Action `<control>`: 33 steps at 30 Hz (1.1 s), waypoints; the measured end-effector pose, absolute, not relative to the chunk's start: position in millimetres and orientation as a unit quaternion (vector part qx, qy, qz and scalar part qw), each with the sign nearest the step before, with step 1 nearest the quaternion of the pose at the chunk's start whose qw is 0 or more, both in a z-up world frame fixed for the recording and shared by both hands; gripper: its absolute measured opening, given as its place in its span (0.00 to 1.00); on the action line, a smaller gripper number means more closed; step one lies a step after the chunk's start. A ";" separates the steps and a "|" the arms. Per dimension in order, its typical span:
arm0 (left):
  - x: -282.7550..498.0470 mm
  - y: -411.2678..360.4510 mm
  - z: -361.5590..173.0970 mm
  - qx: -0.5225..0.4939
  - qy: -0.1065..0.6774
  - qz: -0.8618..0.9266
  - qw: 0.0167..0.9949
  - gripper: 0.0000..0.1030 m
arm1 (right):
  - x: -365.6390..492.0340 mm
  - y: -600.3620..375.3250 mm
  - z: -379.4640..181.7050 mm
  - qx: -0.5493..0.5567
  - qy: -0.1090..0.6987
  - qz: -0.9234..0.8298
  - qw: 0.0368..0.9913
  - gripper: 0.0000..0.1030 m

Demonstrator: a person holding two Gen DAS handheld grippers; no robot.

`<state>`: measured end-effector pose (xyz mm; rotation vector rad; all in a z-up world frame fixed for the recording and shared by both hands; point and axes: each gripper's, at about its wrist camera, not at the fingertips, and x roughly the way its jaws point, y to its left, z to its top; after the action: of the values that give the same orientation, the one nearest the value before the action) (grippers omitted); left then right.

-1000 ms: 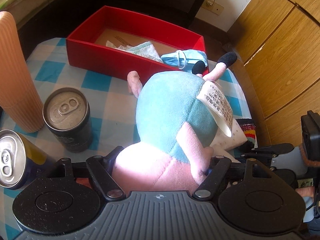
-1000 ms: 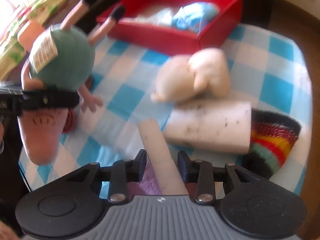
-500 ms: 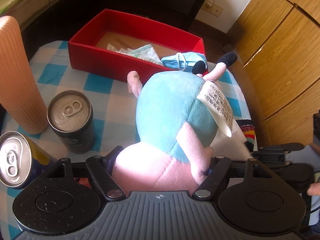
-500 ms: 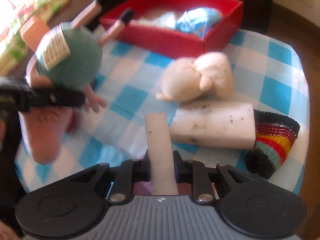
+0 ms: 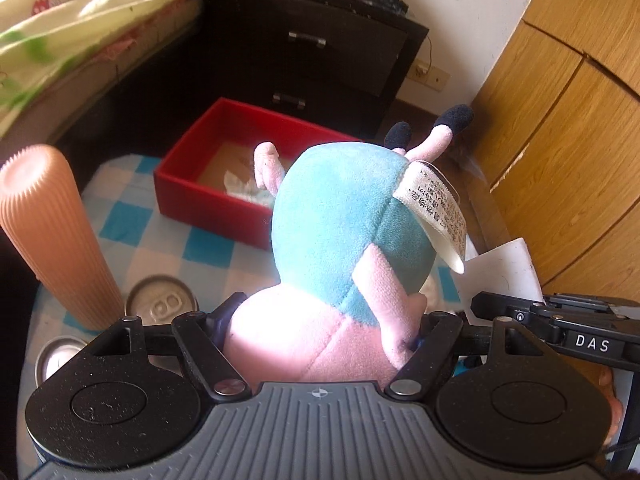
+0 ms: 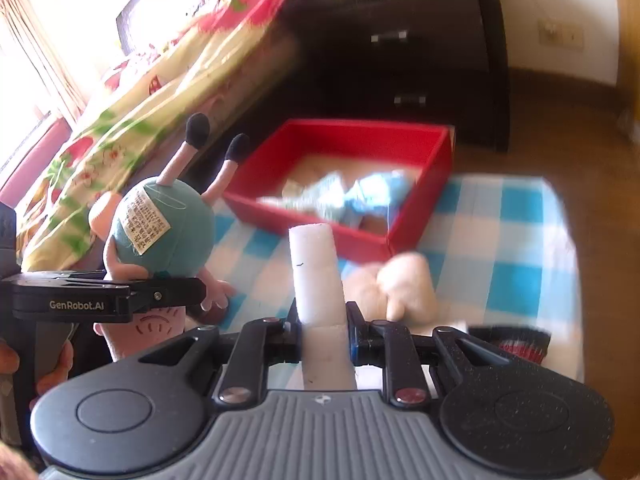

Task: Organize soft objects
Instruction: 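Lower the pig plush into the red box with the left gripper while the right drops the stick in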

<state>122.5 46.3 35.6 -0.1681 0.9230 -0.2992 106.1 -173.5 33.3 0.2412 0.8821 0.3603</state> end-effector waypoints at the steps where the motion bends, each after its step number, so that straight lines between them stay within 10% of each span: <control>1: 123.9 45.5 39.5 -0.082 0.438 -0.142 0.884 0.72 | 106.0 -172.5 38.4 0.116 0.415 0.171 0.886 0.00; 33: 211.2 11.9 55.1 -0.071 0.360 -0.094 0.926 0.71 | 175.8 -177.5 69.1 0.155 0.275 0.137 0.939 0.00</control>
<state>211.2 11.9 55.1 -0.1464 0.7375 -0.1918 175.8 -177.5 69.1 0.3156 0.5611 0.2801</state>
